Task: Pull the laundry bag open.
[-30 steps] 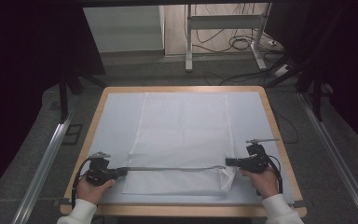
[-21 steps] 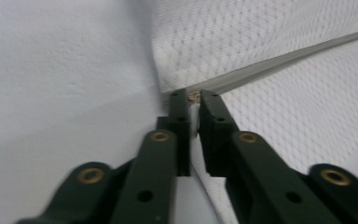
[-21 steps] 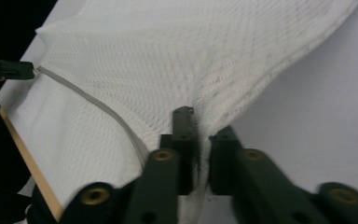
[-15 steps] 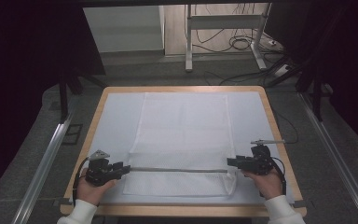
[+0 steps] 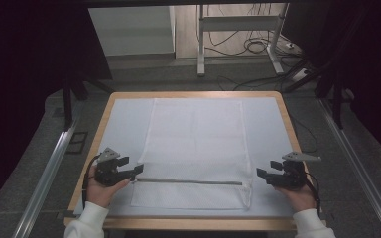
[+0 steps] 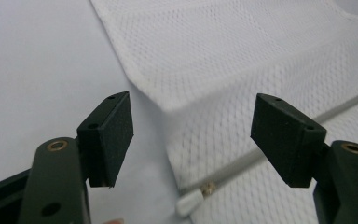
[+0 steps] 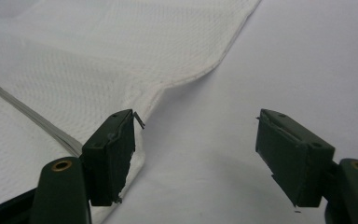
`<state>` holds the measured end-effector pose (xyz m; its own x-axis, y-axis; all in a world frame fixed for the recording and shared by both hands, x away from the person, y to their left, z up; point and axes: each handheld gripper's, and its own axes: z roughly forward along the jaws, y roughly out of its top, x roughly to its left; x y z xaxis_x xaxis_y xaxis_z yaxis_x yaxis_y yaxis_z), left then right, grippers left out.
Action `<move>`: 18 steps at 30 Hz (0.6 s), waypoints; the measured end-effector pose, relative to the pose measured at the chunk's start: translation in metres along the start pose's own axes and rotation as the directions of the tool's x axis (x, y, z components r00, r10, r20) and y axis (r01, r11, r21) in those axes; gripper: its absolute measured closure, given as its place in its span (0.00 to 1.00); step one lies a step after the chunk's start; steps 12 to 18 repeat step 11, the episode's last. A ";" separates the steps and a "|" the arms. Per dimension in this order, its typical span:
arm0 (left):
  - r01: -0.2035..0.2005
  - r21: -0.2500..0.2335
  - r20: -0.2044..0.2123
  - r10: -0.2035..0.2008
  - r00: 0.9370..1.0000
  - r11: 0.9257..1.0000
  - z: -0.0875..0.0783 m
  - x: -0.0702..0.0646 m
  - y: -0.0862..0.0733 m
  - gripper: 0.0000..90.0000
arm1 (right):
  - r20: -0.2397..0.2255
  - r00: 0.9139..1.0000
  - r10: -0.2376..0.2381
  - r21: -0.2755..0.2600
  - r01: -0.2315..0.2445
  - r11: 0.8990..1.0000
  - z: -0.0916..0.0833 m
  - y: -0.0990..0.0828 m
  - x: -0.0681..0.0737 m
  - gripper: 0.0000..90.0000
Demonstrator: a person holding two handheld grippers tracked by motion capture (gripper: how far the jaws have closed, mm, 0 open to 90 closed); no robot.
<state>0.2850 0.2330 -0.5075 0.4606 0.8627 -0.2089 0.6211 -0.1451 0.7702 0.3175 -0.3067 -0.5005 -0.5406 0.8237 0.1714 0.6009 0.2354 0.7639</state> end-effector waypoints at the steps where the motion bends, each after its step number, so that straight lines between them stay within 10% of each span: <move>1: -0.005 0.005 0.001 0.005 1.000 1.000 0.002 -0.001 0.000 0.33 | -0.002 1.000 -0.007 0.004 0.007 1.000 0.001 0.000 0.001 0.31; 18: -0.004 0.018 -0.001 0.004 1.000 1.000 0.003 -0.001 -0.002 0.30 | -0.001 0.999 -0.037 -0.011 0.037 0.999 -0.002 0.004 0.009 0.29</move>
